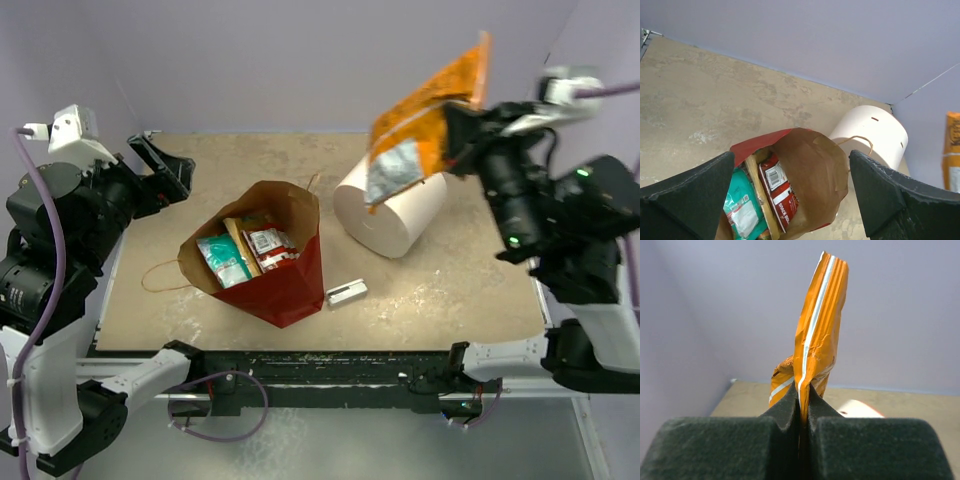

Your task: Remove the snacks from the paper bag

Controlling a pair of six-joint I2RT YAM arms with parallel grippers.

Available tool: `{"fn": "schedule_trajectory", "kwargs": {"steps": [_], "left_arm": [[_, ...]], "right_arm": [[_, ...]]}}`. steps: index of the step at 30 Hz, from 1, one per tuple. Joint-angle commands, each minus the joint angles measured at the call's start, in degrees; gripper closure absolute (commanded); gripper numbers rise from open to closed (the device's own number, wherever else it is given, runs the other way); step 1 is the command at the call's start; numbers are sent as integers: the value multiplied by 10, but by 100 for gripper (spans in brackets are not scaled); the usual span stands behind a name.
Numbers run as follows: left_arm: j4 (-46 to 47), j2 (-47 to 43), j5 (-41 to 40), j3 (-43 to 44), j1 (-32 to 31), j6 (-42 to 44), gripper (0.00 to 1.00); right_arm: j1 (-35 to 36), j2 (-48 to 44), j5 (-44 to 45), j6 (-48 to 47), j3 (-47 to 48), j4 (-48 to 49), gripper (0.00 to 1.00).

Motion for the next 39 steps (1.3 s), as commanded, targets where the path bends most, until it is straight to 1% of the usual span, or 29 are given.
{"fn": "schedule_trajectory", "kwargs": {"steps": [1,3,4,7,10,12,16,19,21,24,26,27,29,31,32,33,34,35,36,37,39], "left_arm": [[39,5,9,-3,1,10,1],[43,9,14,-7,1,8,1],[45,10,18,-8,1,8,1],[57,16,29,-13,1,7,1],[64,27,42,-13,1,7,1],[67,32,49,-13,1,6,1],[74,38,61,-15,1,5,1],[76,40,66,-16,1,1,1],[76,40,70,-15,0,0,1],[73,37,71,-16,1,-5,1],[70,33,71,-18,1,-9,1],[68,31,71,-19,1,-10,1],[64,25,70,-23,0,-14,1],[61,18,68,-30,1,-19,1],[60,16,67,-32,1,-22,1],[59,12,66,-35,1,-24,1],[58,10,66,-37,1,-26,1],[58,9,66,-39,0,-29,1],[57,7,66,-40,1,-31,1],[56,6,66,-41,1,-32,1],[53,5,67,-41,1,-34,1]], "right_arm": [[1,-93,211,-111,-86,104,100],[1,-129,291,-168,-135,147,100],[1,-147,325,-182,-157,153,100],[0,-207,408,-181,-240,168,100],[0,-271,463,-204,-344,240,100],[0,-311,481,-234,-409,312,100],[0,-342,492,-236,-516,402,100],[0,-323,480,-236,-562,447,100],[0,-291,474,-233,-576,446,100],[-5,-256,453,-183,-595,391,100],[-9,-241,438,-174,-605,384,100],[-12,-233,431,-162,-605,360,100],[-21,-224,417,-101,-598,287,100],[-31,-215,395,11,-570,157,100],[-41,-207,363,97,-545,38,100],[-66,-191,312,231,-495,-102,100],[-118,-172,251,352,-468,-210,100],[-175,-154,199,417,-459,-258,100],[-216,-143,153,429,-462,-266,100],[-233,-140,132,437,-470,-266,100],[-237,-156,113,432,-501,-236,100]]}}
